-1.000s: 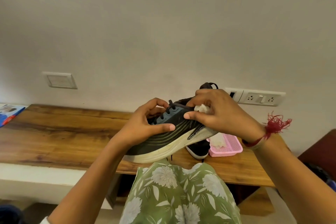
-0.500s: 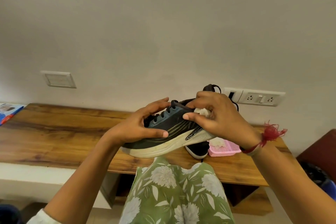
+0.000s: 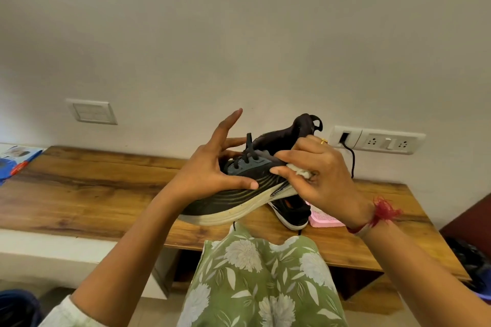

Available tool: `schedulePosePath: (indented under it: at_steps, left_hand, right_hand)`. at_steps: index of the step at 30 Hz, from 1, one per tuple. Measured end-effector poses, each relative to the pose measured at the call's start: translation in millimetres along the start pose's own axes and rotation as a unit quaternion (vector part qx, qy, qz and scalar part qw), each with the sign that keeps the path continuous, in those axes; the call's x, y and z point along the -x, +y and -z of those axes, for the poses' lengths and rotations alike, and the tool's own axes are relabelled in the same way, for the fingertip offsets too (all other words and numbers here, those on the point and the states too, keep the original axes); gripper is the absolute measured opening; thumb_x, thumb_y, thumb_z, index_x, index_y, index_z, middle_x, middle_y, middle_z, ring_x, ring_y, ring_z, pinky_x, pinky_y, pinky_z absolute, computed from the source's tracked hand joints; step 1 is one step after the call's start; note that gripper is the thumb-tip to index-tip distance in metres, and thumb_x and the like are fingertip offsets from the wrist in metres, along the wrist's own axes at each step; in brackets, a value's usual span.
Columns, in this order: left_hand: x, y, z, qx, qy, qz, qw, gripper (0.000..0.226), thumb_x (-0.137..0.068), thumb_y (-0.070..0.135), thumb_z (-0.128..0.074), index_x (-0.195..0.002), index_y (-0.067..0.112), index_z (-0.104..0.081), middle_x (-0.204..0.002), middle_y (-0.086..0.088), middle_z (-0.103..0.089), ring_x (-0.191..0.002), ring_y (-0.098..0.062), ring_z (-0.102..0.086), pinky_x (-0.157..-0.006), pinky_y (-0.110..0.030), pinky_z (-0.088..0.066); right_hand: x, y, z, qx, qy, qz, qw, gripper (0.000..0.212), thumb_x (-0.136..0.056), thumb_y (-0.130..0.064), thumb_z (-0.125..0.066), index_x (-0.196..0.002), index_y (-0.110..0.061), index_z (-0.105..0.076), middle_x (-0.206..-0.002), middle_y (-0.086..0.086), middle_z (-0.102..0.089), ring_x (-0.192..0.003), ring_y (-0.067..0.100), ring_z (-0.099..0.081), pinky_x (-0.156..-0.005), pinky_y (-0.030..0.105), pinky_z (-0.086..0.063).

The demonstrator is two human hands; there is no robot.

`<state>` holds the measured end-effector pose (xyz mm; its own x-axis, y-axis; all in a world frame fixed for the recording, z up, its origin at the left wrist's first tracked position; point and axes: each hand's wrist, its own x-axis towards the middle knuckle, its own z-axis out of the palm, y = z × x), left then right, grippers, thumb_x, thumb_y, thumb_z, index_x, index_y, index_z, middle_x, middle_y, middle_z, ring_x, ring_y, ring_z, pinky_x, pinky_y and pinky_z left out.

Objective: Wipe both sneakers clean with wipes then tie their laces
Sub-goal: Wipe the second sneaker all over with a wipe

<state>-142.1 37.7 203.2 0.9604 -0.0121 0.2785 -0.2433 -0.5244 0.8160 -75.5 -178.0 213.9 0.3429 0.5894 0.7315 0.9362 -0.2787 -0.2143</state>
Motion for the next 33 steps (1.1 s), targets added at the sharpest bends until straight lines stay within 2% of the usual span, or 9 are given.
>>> schedulePosePath:
  at_steps: [3,6,11,15,18,23,29,31,33]
  left_hand:
    - [0,-2,-3,-0.058,0.019,0.018,0.998,0.114,-0.053,0.064,-0.081,-0.144,0.052,-0.013,-0.137,-0.001,-0.055,-0.121,-0.017,-0.057,-0.095,-0.027,-0.044]
    - [4,-5,-6,-0.154,0.078,-0.002,0.985,0.094,-0.052,0.08,-0.068,-0.129,0.043,-0.028,-0.123,0.002,-0.064,-0.106,-0.016,-0.064,-0.088,-0.031,-0.053]
    - [11,-9,-15,-0.174,0.171,-0.141,0.959,0.058,-0.067,0.066,-0.067,-0.1,0.03,-0.035,-0.087,0.006,-0.07,-0.067,-0.015,-0.066,-0.054,-0.034,-0.052]
    - [7,-9,-16,-0.187,0.189,-0.159,0.951,0.051,-0.07,0.062,-0.066,-0.095,0.034,-0.032,-0.08,0.005,-0.067,-0.061,-0.014,-0.062,-0.052,-0.026,-0.047]
    - [3,-8,-14,-0.148,0.153,-0.114,0.97,0.055,-0.067,0.06,-0.071,-0.096,0.038,-0.029,-0.084,0.005,-0.066,-0.067,-0.016,-0.065,-0.055,-0.039,-0.052]
    - [-6,-8,-6,-0.037,0.003,0.014,0.999,0.051,-0.078,0.05,-0.07,-0.115,0.035,-0.039,-0.093,0.005,-0.069,-0.071,-0.008,-0.068,-0.063,-0.028,-0.057]
    - [-7,-10,-1,-0.105,-0.129,-0.048,0.985,0.065,-0.099,0.035,-0.049,-0.143,0.059,-0.007,-0.127,0.011,-0.056,-0.09,-0.005,-0.065,-0.079,-0.023,-0.055]
    - [-7,-11,-4,-0.113,-0.139,-0.067,0.982,0.058,-0.1,0.032,-0.047,-0.141,0.058,-0.016,-0.127,0.014,-0.057,-0.094,-0.003,-0.063,-0.08,-0.026,-0.054]
    - [-7,-14,-8,-0.104,-0.124,-0.066,0.985,0.038,-0.097,0.041,-0.046,-0.132,0.049,-0.032,-0.105,0.012,-0.064,-0.081,-0.004,-0.064,-0.069,-0.03,-0.054]
  right_hand:
    - [4,3,-3,-0.015,0.02,-0.008,1.0,0.023,-0.086,-0.026,-0.063,-0.093,-0.006,-0.073,-0.076,0.001,-0.059,-0.069,0.011,-0.047,-0.06,0.023,-0.037]
    - [12,5,-5,0.045,0.053,0.036,0.997,0.021,-0.088,-0.022,-0.064,-0.092,-0.003,-0.072,-0.074,0.004,-0.059,-0.068,0.017,-0.048,-0.061,0.026,-0.038]
    - [24,10,-10,0.127,0.106,0.1,0.981,0.018,-0.092,-0.019,-0.062,-0.095,-0.003,-0.07,-0.07,0.008,-0.059,-0.067,0.02,-0.049,-0.062,0.03,-0.039]
    - [23,14,-13,0.109,0.094,0.061,0.988,0.016,-0.091,-0.02,-0.063,-0.097,-0.006,-0.068,-0.071,0.006,-0.058,-0.065,0.02,-0.049,-0.064,0.026,-0.036]
    - [16,13,-12,0.077,0.062,0.006,0.995,0.022,-0.088,-0.024,-0.063,-0.095,-0.005,-0.071,-0.075,0.004,-0.057,-0.069,0.017,-0.048,-0.062,0.026,-0.038]
    - [1,15,-11,0.015,0.004,-0.084,0.996,0.032,-0.086,-0.036,-0.059,-0.096,-0.009,-0.072,-0.08,-0.009,-0.051,-0.074,0.007,-0.046,-0.064,0.019,-0.036]
    - [1,14,-12,0.011,-0.026,-0.097,0.995,0.031,-0.084,-0.037,-0.058,-0.094,-0.012,-0.073,-0.079,-0.012,-0.05,-0.074,0.004,-0.045,-0.063,0.019,-0.037]
    - [2,12,-14,0.021,-0.028,-0.087,0.996,0.029,-0.084,-0.035,-0.058,-0.093,-0.012,-0.073,-0.079,-0.013,-0.048,-0.073,0.007,-0.046,-0.061,0.024,-0.04]
    - [2,10,-14,0.014,-0.021,-0.092,0.995,0.03,-0.084,-0.036,-0.058,-0.092,-0.012,-0.073,-0.078,-0.012,-0.049,-0.071,0.007,-0.047,-0.061,0.023,-0.039]
